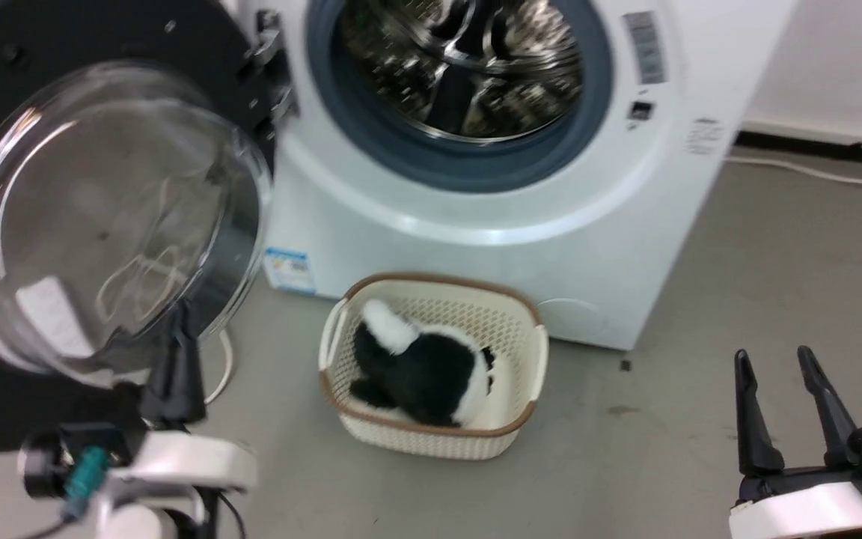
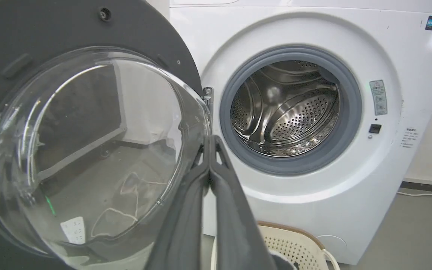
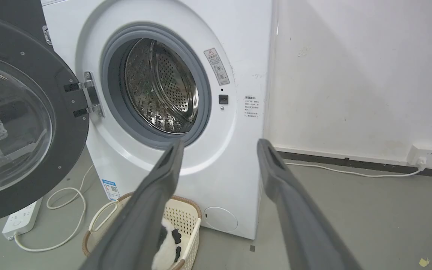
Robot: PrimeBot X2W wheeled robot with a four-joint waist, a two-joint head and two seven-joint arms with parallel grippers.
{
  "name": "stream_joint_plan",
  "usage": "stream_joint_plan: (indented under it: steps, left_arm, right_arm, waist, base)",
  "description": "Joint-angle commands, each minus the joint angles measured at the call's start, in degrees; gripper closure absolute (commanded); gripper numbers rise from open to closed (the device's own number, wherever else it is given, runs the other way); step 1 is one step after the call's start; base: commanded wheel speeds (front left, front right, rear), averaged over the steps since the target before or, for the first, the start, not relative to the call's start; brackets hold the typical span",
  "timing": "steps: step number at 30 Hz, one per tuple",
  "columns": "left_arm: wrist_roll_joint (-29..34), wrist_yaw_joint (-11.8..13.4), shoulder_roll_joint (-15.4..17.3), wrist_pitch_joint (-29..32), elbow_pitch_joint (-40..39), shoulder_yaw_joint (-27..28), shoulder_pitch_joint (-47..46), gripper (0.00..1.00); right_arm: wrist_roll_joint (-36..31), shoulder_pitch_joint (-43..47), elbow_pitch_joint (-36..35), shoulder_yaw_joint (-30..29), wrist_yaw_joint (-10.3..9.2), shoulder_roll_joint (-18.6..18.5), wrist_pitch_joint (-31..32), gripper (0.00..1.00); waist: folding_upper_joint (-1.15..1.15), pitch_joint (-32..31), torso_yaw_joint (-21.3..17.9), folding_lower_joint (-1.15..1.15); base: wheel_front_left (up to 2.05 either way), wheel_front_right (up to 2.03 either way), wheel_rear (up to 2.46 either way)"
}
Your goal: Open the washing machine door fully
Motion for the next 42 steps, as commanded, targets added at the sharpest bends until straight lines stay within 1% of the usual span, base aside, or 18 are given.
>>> stream_joint_plan:
  steps: [1,5,11,12,13,14,15,19,26,34,37,38,42]
  left_arm:
    - [0.4,0.4,-0.3,-0.3,-0.4,-0.1,1.0,1.0]
    - [0.9,0.8,-2.3,-0.3,-1.4,-0.9,4.7,1.0]
    - [2.9,0.1,-4.6,-0.3,-1.2,-3.7,9.2,1.0]
    - [3.1,0.1,-5.0,-0.3,-0.9,-4.0,9.8,0.98]
    - [3.5,0.2,-5.2,-0.3,-0.7,-4.3,10.3,0.58]
    - [3.9,0.4,-5.5,-0.3,-0.5,-4.6,10.6,0.13]
    - [4.2,0.5,-5.8,-0.3,-0.4,-4.9,11.0,0.0]
    - [5.1,-0.4,-6.1,-0.3,2.1,-6.4,11.3,0.0]
    - [6.2,-0.5,-6.3,-0.3,4.2,-6.2,10.5,0.0]
    - [6.3,-0.7,-6.8,-0.3,5.4,-5.8,10.0,0.0]
    - [4.9,-1.5,-7.1,-0.3,5.6,-5.5,9.9,0.0]
    - [4.9,-1.3,-7.1,0.1,5.6,-5.5,10.7,1.0]
    - [4.9,-1.3,-7.1,0.1,5.5,-5.4,10.7,1.0]
  right_arm:
    - [0.0,0.5,-0.2,0.2,0.05,0.3,-0.2,0.0]
    - [-0.1,2.0,-0.4,1.4,0.05,0.3,-0.3,0.0]
    - [1.3,3.7,0.1,2.7,0.05,0.3,-0.3,0.0]
    - [1.4,3.9,0.1,2.9,0.05,0.3,-0.3,0.0]
    - [1.4,4.1,0.1,3.0,0.05,0.3,-0.3,0.0]
    - [1.5,4.2,0.2,3.0,0.05,0.3,-0.3,0.0]
    - [1.5,4.4,0.2,3.1,0.05,0.3,-0.3,0.0]
    - [1.6,4.9,0.9,3.5,0.05,0.3,-0.3,0.0]
    - [1.7,4.8,2.0,4.0,0.05,0.3,-0.3,0.0]
    - [2.0,4.6,2.5,4.3,0.05,0.3,-0.3,0.0]
    - [2.1,4.5,2.6,4.4,0.05,0.3,-0.3,0.0]
    - [1.8,4.3,2.5,4.4,0.0,0.1,0.0,1.0]
    - [1.8,4.3,2.5,4.4,0.0,0.1,0.1,1.0]
  waist:
    - [0.0,-2.3,-2.4,0.01]
    - [0.0,-3.3,-4.7,0.01]
    - [0.0,-4.1,-7.0,0.01]
    - [0.0,-4.2,-7.3,0.01]
    - [0.0,-4.3,-7.6,0.01]
    - [0.0,-4.4,-7.7,0.01]
    - [0.0,-4.4,-7.9,0.01]
    - [0.0,-4.5,-8.1,0.01]
    - [0.0,-4.4,-8.1,0.01]
    - [0.0,-4.4,-8.1,0.01]
    - [0.0,-4.4,-8.0,0.01]
    - [0.0,-4.4,-8.0,0.01]
    - [0.0,-4.4,-8.0,0.01]
  base:
    - [0.0,0.0,0.0]
    - [0.0,0.0,0.0]
    - [0.0,0.0,0.0]
    - [0.0,0.0,0.0]
    - [0.0,0.0,0.0]
    - [0.0,0.0,0.0]
    - [0.0,0.0,0.0]
    - [0.0,0.0,0.0]
    - [0.0,0.0,0.0]
    - [0.0,0.0,0.0]
    - [0.0,0.0,0.0]
    - [0.0,0.0,0.0]
    - [0.0,0.0,0.0]
